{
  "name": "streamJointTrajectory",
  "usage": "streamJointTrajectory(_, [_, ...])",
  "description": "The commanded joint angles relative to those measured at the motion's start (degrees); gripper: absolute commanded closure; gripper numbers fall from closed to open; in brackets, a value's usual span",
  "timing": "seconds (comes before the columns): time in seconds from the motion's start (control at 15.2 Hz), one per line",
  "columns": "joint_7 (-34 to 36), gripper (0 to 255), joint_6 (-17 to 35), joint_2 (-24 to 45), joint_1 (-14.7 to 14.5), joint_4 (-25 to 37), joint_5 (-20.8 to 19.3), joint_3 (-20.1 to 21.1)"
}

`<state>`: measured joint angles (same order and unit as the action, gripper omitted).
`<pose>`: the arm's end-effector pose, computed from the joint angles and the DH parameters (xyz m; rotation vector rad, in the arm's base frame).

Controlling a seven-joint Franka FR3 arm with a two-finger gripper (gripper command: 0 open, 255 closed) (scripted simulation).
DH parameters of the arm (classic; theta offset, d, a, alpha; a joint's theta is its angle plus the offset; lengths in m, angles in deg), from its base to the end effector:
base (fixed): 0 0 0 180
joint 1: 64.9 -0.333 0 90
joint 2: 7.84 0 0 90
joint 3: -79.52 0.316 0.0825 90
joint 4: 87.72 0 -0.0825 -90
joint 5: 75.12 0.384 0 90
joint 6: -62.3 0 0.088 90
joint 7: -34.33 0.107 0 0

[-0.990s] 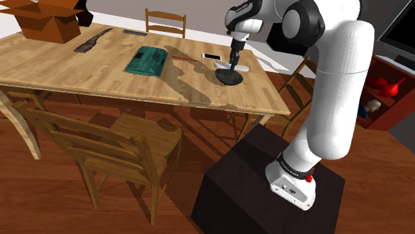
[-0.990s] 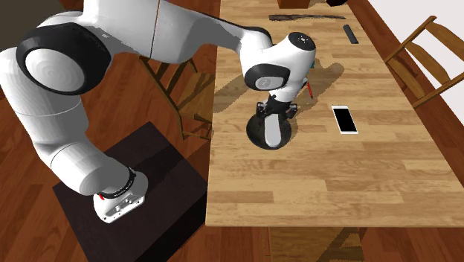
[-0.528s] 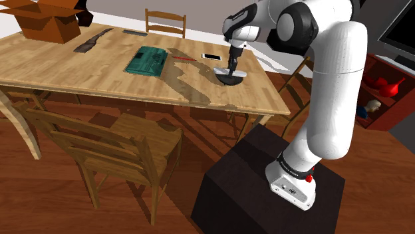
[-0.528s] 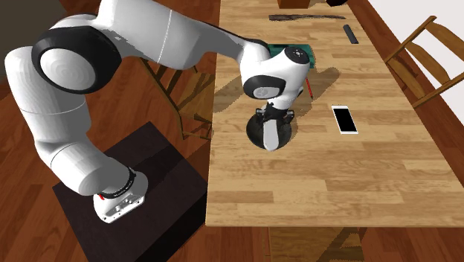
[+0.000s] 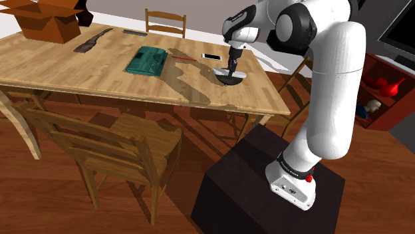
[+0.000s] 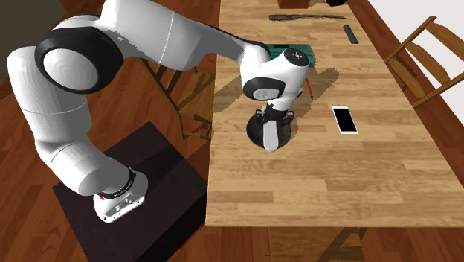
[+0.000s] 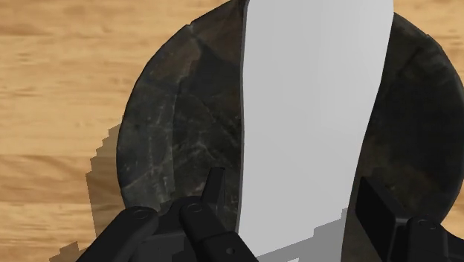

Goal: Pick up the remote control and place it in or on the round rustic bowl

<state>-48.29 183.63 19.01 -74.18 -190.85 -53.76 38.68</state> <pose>0.5711 -0.2868 0.3378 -2.9073 -1.1302 -0.0043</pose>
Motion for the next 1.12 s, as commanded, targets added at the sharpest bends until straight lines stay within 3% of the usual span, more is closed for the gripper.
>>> streamJointTrajectory(0.0, [0.0,0,0.0,0.0,0.0,0.0,0.0,0.0])
streamJointTrajectory(0.33, [0.0,0,0.0,0.0,0.0,0.0,0.0,0.0])
streamJointTrajectory(0.59, [1.79,0,-5.71,-3.26,-0.93,3.21,-2.86,-1.7])
streamJointTrajectory(1.06, [1.79,0,-5.71,-3.26,-0.93,3.21,-2.86,-1.7])
